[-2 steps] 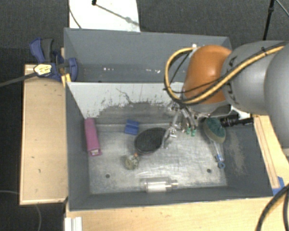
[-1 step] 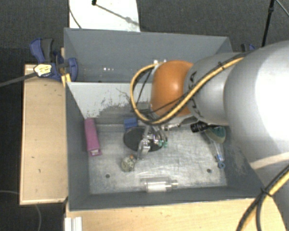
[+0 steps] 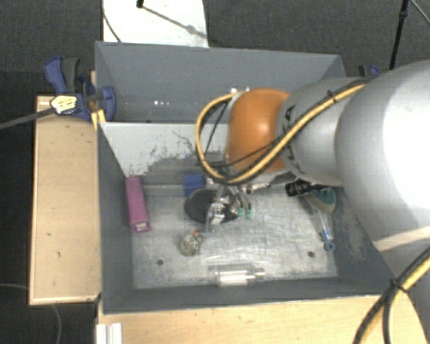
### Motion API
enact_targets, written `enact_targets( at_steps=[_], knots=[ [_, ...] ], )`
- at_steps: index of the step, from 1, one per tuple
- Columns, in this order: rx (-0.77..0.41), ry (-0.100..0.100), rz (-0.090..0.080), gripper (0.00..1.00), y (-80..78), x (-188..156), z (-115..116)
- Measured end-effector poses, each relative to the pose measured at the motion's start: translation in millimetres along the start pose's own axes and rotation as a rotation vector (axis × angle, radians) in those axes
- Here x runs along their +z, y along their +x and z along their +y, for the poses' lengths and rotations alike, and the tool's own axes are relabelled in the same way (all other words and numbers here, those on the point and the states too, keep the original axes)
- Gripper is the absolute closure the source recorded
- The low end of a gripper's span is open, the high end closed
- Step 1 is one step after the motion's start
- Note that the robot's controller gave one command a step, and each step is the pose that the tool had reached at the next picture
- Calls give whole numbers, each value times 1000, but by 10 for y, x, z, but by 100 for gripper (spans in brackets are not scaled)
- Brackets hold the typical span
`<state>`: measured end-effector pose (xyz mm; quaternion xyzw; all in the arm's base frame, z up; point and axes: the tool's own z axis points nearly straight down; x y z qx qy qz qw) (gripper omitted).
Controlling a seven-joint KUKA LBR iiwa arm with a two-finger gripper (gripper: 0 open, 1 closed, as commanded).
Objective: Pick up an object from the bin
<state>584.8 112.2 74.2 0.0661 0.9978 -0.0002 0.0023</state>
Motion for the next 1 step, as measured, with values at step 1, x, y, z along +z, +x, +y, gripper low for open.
enact_targets(
  at_steps=[1],
  knots=[
    [26, -4, -4, 100, -11, -1331, 167]
  ],
)
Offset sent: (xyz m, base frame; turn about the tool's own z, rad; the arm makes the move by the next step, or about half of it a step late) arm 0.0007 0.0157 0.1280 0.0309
